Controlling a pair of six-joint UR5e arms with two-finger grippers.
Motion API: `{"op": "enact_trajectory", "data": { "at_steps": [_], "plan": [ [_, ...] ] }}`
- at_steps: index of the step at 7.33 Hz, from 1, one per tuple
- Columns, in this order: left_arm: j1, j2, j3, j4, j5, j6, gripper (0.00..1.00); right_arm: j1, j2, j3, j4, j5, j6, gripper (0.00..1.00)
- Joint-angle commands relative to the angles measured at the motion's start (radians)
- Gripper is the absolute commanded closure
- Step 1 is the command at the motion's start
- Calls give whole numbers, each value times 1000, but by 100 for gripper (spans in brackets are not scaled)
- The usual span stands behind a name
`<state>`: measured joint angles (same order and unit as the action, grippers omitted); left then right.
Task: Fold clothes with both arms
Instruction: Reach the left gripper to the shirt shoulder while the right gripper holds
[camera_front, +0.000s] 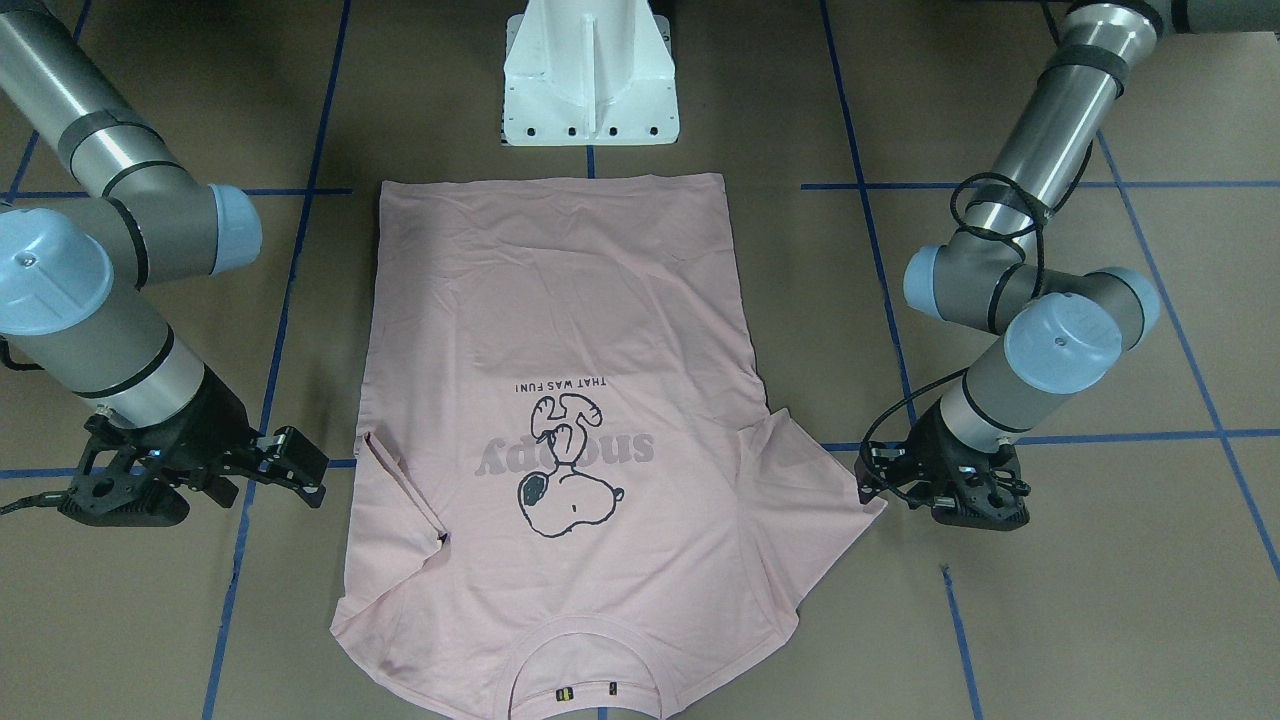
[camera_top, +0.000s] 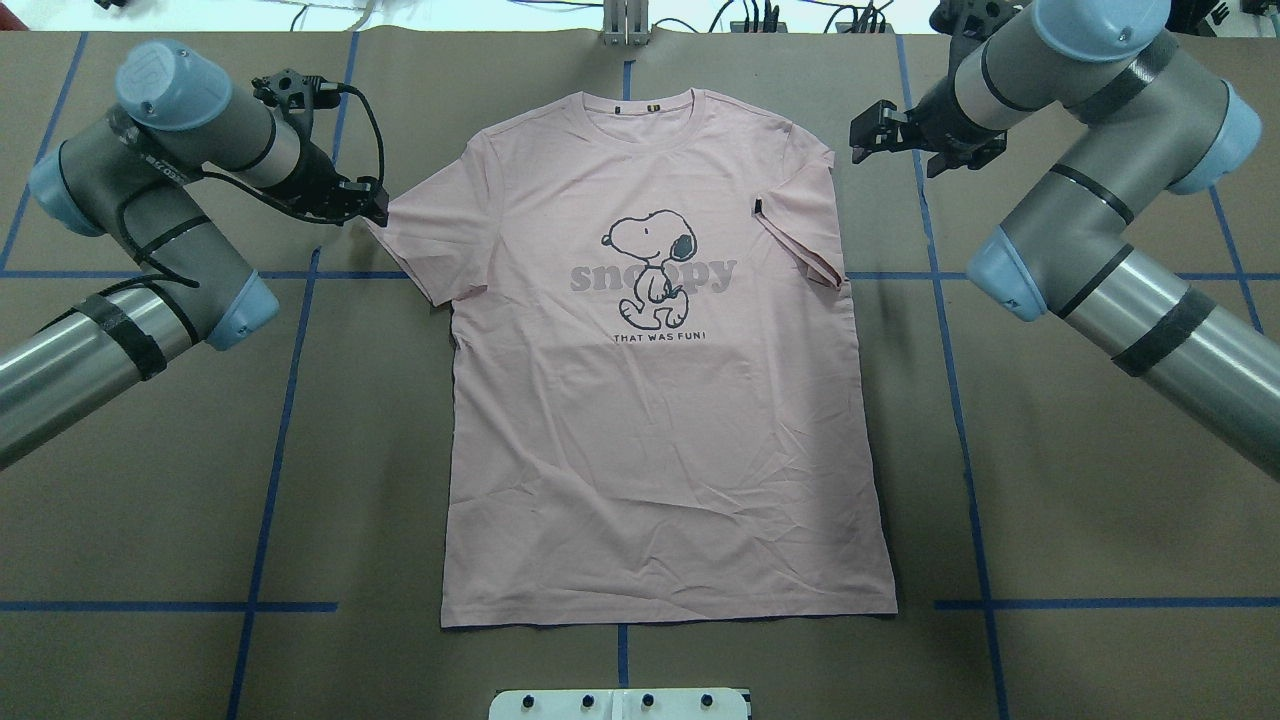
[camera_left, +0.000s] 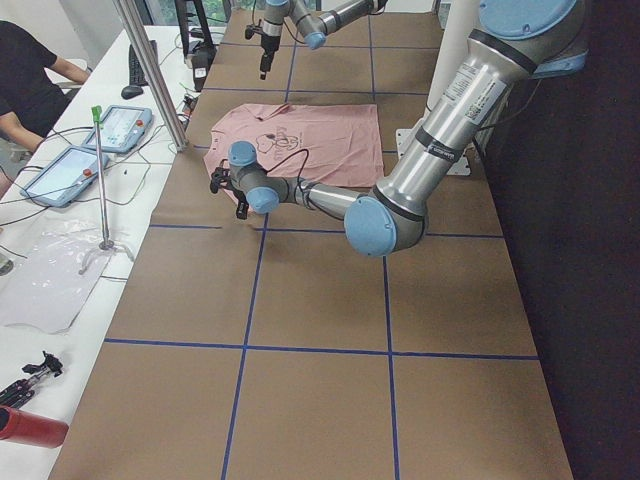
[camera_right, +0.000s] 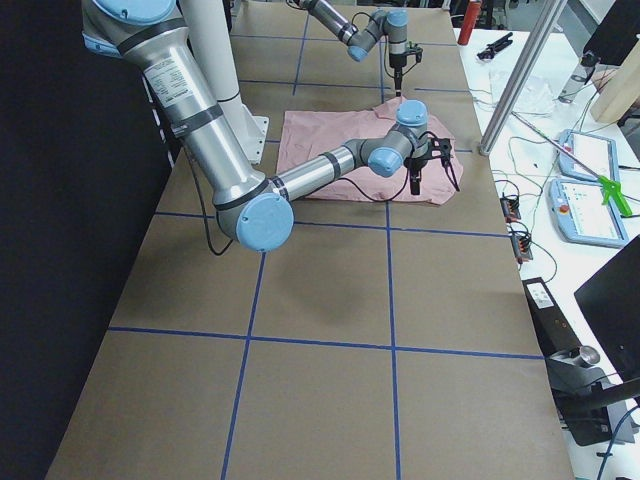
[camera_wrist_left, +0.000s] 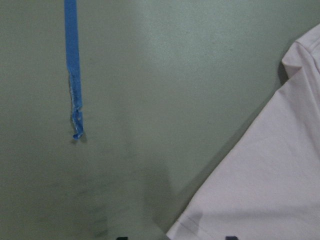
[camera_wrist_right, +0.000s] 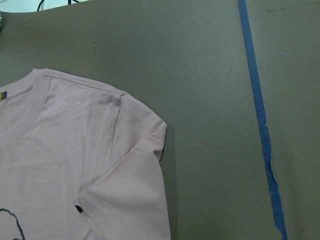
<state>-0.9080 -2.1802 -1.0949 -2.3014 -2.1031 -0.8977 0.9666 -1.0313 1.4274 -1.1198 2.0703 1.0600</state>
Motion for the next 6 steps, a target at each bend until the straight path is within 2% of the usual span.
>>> {"op": "enact_trajectory", "data": {
  "at_steps": [1, 2, 4, 5, 6],
  "plan": [
    [4, -1, 3, -6, 11, -1, 89, 0, -1, 1, 0, -1, 0, 0],
    [4, -3, 0, -6, 11, 0, 100, 0, -1, 1, 0, -2, 0, 0],
    [3, -6, -34, -6, 6, -24, 100, 0, -1, -1, 0, -2, 0, 0],
    [3, 6, -115, 19, 5, -76, 100, 0, -1, -4, 2, -2, -2, 0],
    [18, -19, -123, 26, 6, -211, 100, -3, -4, -8, 2, -4, -2, 0]
  ]
}}
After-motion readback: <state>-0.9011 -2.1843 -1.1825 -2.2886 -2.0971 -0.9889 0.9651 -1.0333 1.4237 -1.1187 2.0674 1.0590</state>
